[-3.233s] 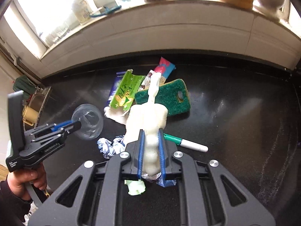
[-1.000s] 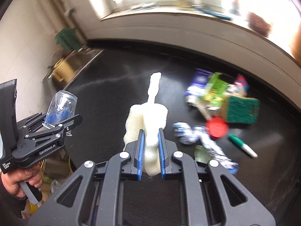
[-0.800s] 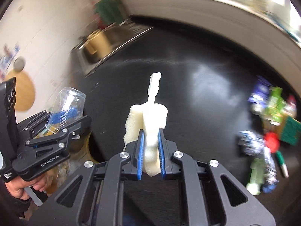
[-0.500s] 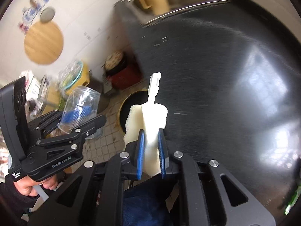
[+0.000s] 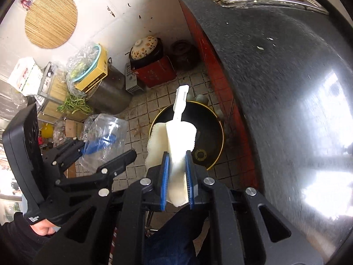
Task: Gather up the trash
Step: 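Carry the cup and foam brush over the bin and release both, then swing both tools back over the counter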
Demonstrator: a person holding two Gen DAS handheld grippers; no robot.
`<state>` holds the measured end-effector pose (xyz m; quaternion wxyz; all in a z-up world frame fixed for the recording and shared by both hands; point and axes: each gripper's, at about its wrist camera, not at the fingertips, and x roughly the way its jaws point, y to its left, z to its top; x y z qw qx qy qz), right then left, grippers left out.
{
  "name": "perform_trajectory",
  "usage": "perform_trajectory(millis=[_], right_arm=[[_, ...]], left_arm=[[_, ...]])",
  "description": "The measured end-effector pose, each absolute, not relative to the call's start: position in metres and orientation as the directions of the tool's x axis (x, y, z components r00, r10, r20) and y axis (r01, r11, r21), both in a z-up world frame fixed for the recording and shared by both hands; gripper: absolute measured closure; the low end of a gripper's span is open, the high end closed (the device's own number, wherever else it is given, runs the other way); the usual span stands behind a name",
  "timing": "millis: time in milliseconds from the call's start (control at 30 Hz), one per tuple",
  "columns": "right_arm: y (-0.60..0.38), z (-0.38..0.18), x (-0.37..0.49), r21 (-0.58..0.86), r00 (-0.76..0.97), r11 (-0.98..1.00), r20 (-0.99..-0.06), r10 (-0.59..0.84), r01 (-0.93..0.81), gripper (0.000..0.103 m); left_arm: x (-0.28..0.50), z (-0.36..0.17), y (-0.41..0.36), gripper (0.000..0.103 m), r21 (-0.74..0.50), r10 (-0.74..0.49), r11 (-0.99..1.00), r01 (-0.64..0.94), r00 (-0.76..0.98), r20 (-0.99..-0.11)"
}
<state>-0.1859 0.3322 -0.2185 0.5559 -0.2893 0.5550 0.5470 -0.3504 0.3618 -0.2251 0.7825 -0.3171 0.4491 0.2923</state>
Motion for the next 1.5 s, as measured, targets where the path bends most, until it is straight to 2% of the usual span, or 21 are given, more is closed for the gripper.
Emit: perform_trajectory(millis=[100, 133, 167, 267, 400, 533, 633, 767, 933, 1100, 1333, 1500], right_arm=[[0.346, -0.223, -0.189, 0.275, -0.210, 0.229, -0.940, 0.271, -0.934, 0.085], [0.352, -0.225, -0.189, 0.264, -0.202, 0.228, -0.943, 0.264, -0.937, 0.077], [0.351, -0.224, -0.188, 0.257, -0.194, 0.228, -0.945, 0.264, -0.939, 0.065], [0.351, -0.222, -0.183, 0.275, -0.205, 0.237, -0.937, 0.281, -0.932, 0.043], [0.339, -0.212, -0.174, 0.266, -0.195, 0.239, -0.938, 0.285, -0.934, 0.039], [0.299, -0.178, -0.148, 0.263, -0.150, 0.288, -0.920, 0.361, -0.921, 0.023], [0.257, -0.154, -0.124, 0.243, -0.084, 0.364, -0.911, 0.403, -0.899, 0.020], [0.178, -0.110, -0.076, 0.169, 0.093, 0.512, -0.890, 0.447, -0.842, 0.017], [0.068, -0.071, -0.027, 0.127, 0.290, 0.708, -0.851, 0.438, -0.695, 0.017], [-0.050, -0.045, 0.008, 0.106, 0.450, 0.868, -0.821, 0.352, -0.485, 0.017], [-0.163, -0.031, 0.011, 0.127, 0.550, 0.954, -0.793, 0.261, -0.270, 0.017], [-0.204, -0.036, 0.010, 0.141, 0.566, 0.969, -0.791, 0.233, -0.201, 0.017]], left_arm=[[-0.353, -0.231, 0.372, 0.041, -0.237, 0.169, 0.632, -0.738, 0.430, -0.887], [-0.353, -0.233, 0.374, 0.030, -0.229, 0.172, 0.631, -0.741, 0.422, -0.890], [-0.354, -0.235, 0.376, 0.025, -0.213, 0.186, 0.629, -0.748, 0.411, -0.892], [-0.355, -0.239, 0.383, 0.023, -0.200, 0.194, 0.619, -0.759, 0.395, -0.898], [-0.355, -0.237, 0.385, 0.021, -0.179, 0.202, 0.615, -0.768, 0.373, -0.905], [-0.343, -0.213, 0.374, 0.012, -0.148, 0.238, 0.641, -0.753, 0.379, -0.894], [-0.316, -0.191, 0.353, 0.011, -0.108, 0.256, 0.704, -0.702, 0.393, -0.883], [-0.260, -0.159, 0.317, 0.010, -0.099, 0.233, 0.791, -0.604, 0.446, -0.864], [-0.164, -0.121, 0.250, 0.010, -0.126, 0.099, 0.925, -0.358, 0.549, -0.830], [-0.081, -0.095, 0.171, 0.010, -0.127, -0.043, 0.986, -0.105, 0.585, -0.810], [-0.018, -0.079, 0.072, 0.010, -0.093, -0.149, 0.988, 0.127, 0.569, -0.809], [-0.001, -0.080, 0.041, 0.010, -0.077, -0.164, 0.981, 0.180, 0.544, -0.823]])
